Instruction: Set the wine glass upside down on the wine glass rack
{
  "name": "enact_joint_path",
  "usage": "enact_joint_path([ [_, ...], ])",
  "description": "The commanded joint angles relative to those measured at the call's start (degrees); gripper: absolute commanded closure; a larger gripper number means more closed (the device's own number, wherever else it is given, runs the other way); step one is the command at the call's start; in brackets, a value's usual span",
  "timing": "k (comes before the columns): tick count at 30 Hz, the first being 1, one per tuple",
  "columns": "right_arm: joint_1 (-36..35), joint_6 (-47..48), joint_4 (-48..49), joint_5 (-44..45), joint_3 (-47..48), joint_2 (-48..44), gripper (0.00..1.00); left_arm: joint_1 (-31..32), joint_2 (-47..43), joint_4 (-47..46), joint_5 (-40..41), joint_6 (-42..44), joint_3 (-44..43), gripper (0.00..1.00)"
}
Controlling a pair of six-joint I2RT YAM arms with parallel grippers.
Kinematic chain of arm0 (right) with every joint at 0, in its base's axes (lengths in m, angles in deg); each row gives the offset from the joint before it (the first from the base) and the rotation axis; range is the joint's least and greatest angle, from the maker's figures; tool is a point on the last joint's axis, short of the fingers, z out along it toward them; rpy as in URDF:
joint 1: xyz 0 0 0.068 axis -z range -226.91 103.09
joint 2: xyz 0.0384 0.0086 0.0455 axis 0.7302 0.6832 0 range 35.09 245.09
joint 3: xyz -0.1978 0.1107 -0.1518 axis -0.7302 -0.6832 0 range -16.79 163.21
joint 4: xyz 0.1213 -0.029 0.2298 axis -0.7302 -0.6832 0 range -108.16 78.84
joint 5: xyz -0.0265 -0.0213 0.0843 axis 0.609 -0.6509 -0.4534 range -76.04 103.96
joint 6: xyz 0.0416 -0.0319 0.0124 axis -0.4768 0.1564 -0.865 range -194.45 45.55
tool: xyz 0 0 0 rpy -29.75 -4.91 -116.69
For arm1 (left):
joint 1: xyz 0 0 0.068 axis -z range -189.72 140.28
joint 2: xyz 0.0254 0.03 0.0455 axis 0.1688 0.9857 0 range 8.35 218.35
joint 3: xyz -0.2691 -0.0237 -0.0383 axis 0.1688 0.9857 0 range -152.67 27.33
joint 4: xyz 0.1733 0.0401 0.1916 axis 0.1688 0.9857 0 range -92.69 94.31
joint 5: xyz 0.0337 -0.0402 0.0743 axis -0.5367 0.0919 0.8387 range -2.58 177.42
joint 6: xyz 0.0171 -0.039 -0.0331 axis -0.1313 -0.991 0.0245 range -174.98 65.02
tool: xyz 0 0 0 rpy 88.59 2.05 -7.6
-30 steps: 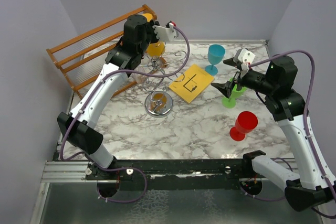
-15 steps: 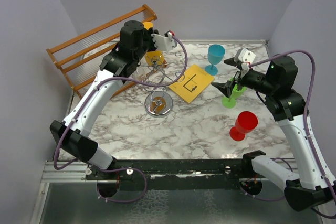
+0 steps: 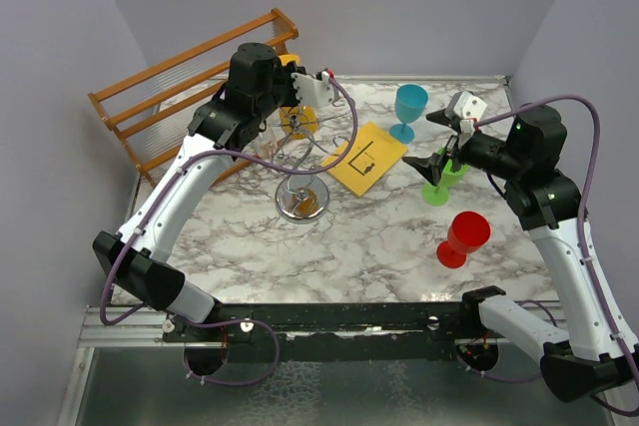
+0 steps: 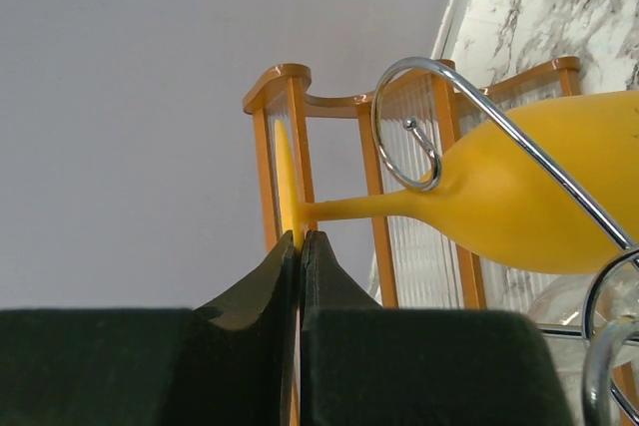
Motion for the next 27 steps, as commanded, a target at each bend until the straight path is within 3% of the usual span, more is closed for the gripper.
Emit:
enact_joint_path([
  [1, 0.3, 0.5, 0.4, -1.3, -0.6, -0.2, 0.02, 0.5, -2.4, 1.7, -3.9, 0.0, -2.0, 1.00],
  [27, 0.4, 0.8, 1.0, -1.1, -1.0, 0.3, 0.02, 0.5, -2.1, 7.0, -11.1, -0.4, -4.2, 1.00],
])
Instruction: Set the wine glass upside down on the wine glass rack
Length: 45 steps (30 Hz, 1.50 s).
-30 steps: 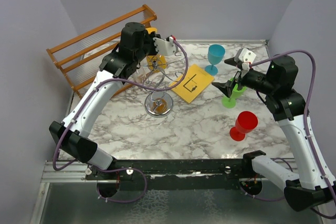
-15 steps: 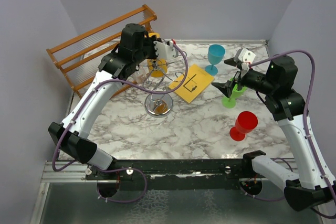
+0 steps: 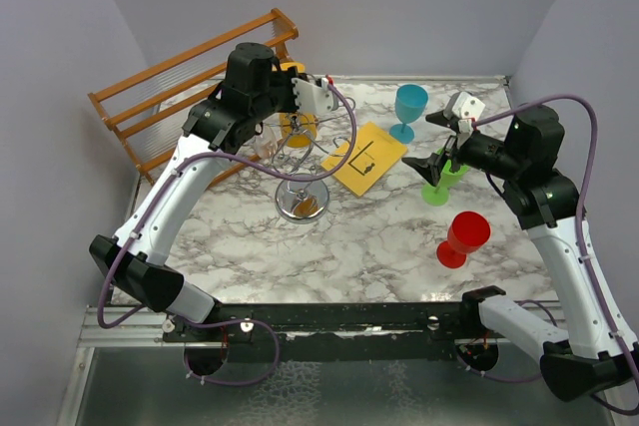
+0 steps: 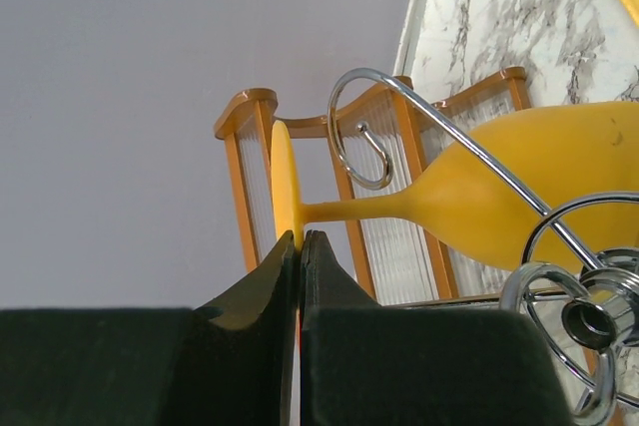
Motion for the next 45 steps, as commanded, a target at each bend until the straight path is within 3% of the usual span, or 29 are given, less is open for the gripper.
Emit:
enact_joint_path([
  [1, 0.3, 0.7, 1.0, -1.1, -0.5, 0.2, 0.02, 0.4, -1.3, 0.9, -5.8, -0.7, -2.5, 1.00],
  [24, 0.3, 1.0, 1.1, -0.9, -0.4, 1.0, 0.02, 0.4, 0.1, 0.4, -13.5, 1.5, -2.5, 1.00],
  [35, 0.3, 1.2, 1.2, -0.7, -0.4, 1.7, 0.02, 0.4, 0.4, 1.6, -14.7, 10.6, -0.4, 1.00],
  [45, 0.3, 1.4, 0.9, -0.4, 0.1, 2.9, 0.02, 0.5, 0.2, -3.3, -14.9, 8.3, 1.8, 1.00],
])
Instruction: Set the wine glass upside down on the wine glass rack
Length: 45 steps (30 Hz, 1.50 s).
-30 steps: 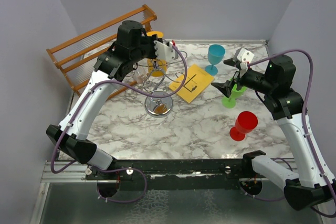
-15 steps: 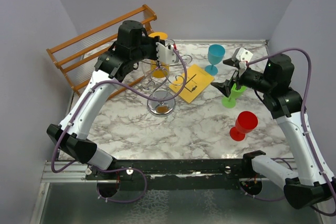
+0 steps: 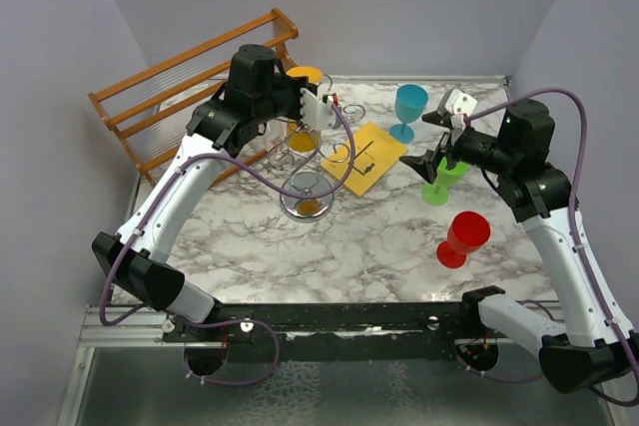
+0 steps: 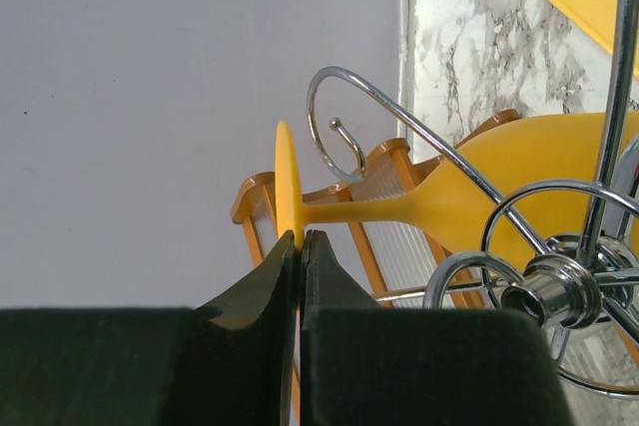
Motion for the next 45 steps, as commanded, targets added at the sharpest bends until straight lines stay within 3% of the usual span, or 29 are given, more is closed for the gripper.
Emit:
enact_joint_path([
  [1, 0.3, 0.4, 0.9, -0.3, 0.2, 0.7, 0.02, 0.5, -0.2, -2.0, -4.8, -1.2, 0.5, 1.00],
  [19, 0.3, 0.9, 1.0, 0.5, -0.1, 1.3, 0.02, 0.5, 1.1, 1.7, -11.6, 5.6, -0.8, 1.00],
  [45, 0.3, 1.0, 1.5, 1.4, -0.8, 1.0, 0.02, 0.8, 3.4, -7.7, -9.8, -0.7, -1.2, 1.00],
])
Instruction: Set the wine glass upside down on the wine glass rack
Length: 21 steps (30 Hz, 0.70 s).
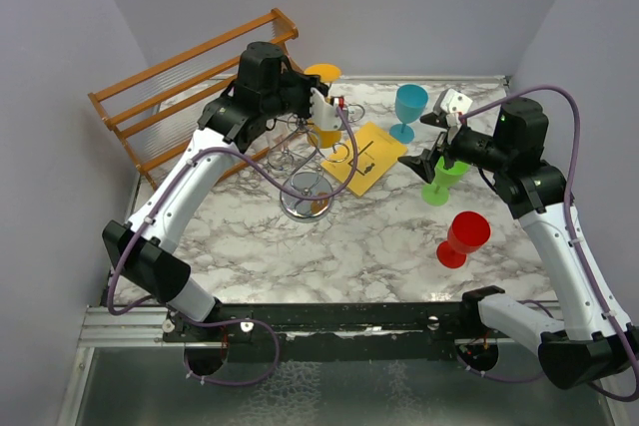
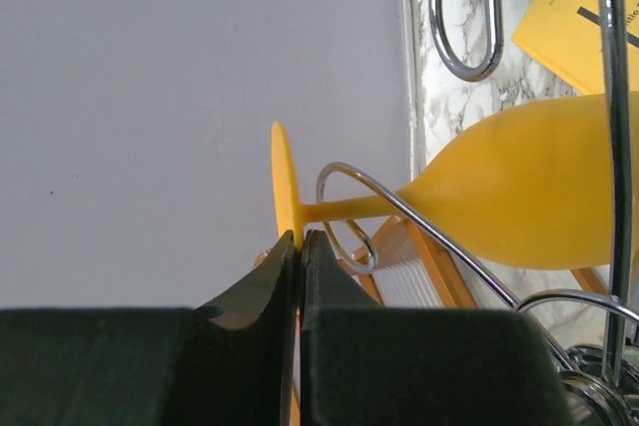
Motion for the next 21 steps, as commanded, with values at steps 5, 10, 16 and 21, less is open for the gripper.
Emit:
enact_joint_path([
  [5, 0.4, 0.7, 1.5, 1.3, -0.3, -0.6, 0.02, 0.8, 0.8, -5.7, 2.1, -6.0, 0.0, 1.00],
  [10, 0.3, 0.7, 1.5, 1.4, -0.4, -0.7, 0.02, 0.8, 0.9, -7.1, 5.9, -8.4, 0.6, 1.00],
  [16, 0.3, 0.7, 1.6, 1.4, -0.5, -0.9, 0.02, 0.8, 0.7, -6.6, 7.7, -9.0, 1.1, 1.00],
  [21, 0.3, 0.6, 1.8, 1.5, -0.8, -1.2, 0.02, 0.8, 0.7, -6.6, 8.9, -10.4, 1.4, 1.00],
])
